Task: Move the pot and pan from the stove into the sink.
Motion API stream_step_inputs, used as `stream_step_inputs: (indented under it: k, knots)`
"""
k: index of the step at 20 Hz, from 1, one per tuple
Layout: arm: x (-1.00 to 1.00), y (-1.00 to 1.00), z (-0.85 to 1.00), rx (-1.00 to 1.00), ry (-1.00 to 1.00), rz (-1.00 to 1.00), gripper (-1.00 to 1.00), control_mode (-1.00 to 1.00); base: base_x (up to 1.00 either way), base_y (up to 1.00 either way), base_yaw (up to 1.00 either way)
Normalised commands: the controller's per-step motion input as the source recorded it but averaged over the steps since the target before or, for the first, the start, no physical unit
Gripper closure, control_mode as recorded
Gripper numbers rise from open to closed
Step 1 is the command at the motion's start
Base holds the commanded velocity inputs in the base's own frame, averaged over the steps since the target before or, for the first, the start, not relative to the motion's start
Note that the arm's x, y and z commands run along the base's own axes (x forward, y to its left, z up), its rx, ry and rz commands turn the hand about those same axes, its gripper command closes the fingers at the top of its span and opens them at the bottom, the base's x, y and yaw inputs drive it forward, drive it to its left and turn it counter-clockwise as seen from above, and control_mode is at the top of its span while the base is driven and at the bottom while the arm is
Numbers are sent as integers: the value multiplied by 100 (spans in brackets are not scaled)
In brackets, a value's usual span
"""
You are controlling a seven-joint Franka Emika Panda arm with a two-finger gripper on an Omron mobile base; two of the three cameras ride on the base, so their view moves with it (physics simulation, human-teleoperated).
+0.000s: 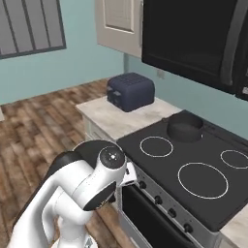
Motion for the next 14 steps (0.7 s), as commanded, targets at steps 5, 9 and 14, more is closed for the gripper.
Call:
stream_step_inputs:
  k: [5,9,14]
  knots:
    - [0,0,0,0,0,0,100,100,-17,-2,48]
    - [0,0,0,0,0,0,100,100,-16,0,48]
    - [0,0,0,0,0,0,100,100,-16,0,48]
